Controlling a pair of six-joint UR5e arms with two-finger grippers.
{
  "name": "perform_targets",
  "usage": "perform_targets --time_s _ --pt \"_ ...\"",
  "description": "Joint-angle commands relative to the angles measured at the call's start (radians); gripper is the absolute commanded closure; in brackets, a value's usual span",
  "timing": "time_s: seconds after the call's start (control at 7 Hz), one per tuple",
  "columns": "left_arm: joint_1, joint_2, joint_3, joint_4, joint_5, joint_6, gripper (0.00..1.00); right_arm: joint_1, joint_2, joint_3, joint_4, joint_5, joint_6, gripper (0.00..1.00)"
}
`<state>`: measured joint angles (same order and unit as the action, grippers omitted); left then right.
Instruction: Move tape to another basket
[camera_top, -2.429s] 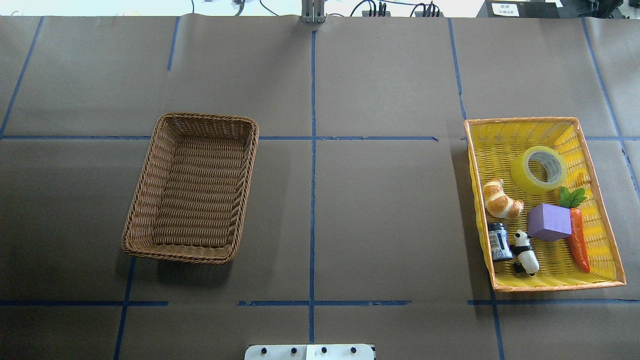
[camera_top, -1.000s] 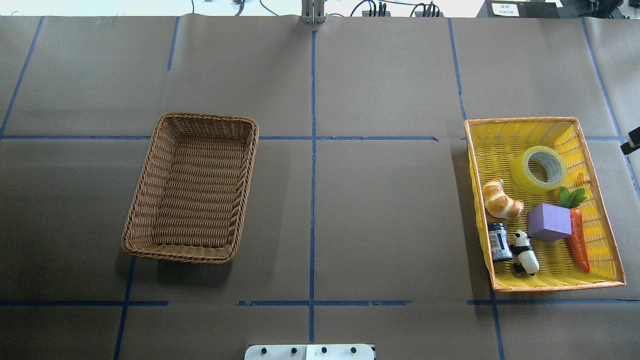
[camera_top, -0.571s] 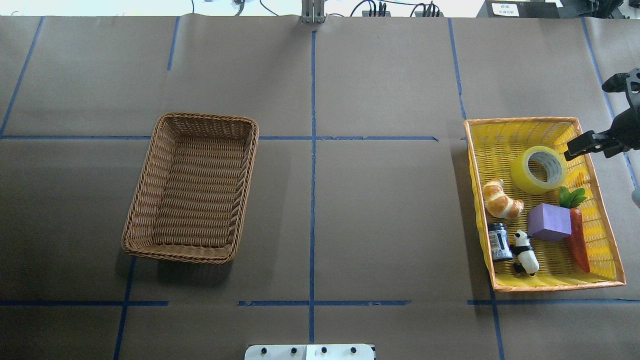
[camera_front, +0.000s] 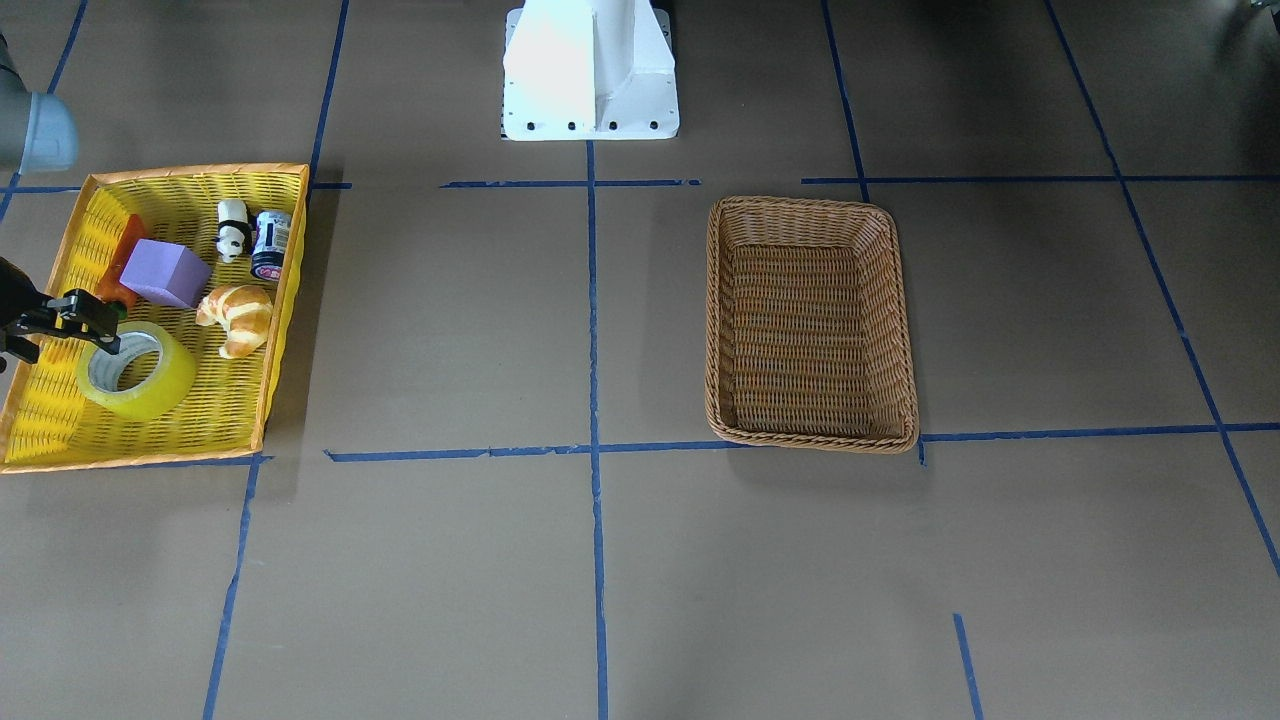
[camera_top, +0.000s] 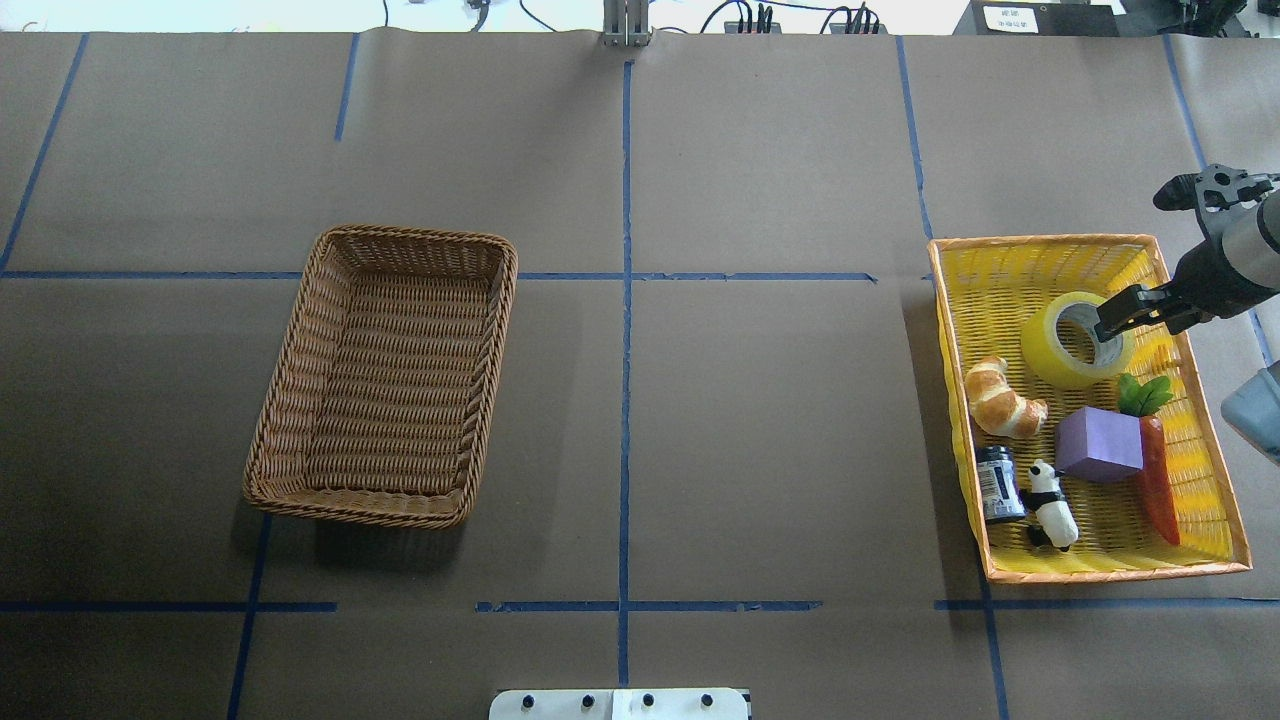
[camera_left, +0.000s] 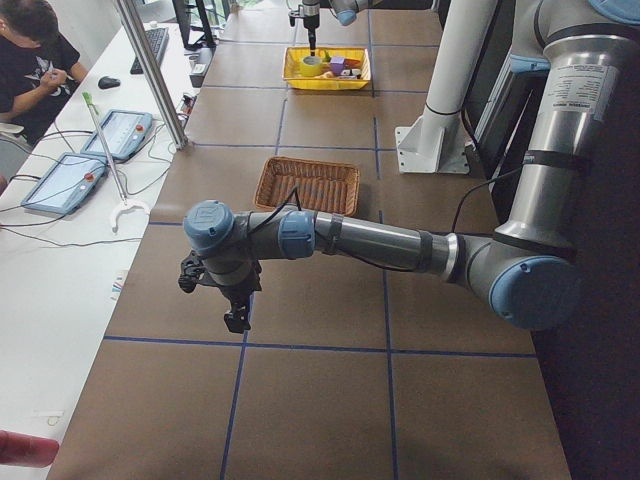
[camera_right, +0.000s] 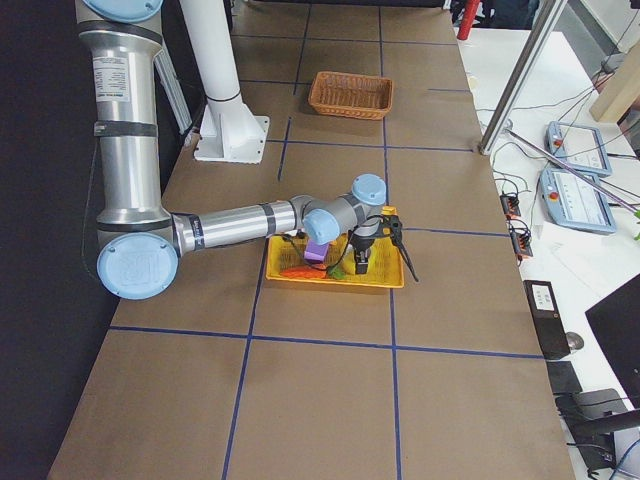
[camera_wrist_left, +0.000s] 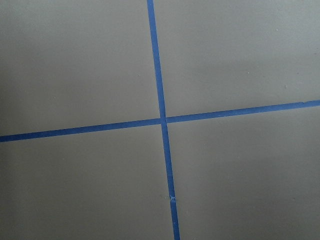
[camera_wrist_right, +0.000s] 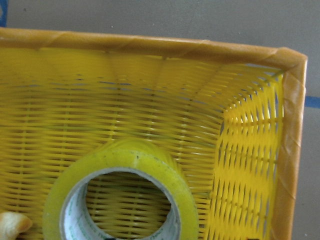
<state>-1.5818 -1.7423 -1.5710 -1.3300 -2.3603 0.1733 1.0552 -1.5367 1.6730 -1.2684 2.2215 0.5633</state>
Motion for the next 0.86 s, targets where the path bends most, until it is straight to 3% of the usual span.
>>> perform_targets --time_s 0.0,0.71 --pt "0.0 0.001 -0.001 0.0 -0.001 0.0 0.0 -0.006 0.015 -0.029 0.001 -0.002 -0.003 0.22" --pt "0.0 0.001 0.0 0.0 -0.001 0.002 0.0 -0.027 0.03 -0.059 0.001 -0.006 -0.003 0.27"
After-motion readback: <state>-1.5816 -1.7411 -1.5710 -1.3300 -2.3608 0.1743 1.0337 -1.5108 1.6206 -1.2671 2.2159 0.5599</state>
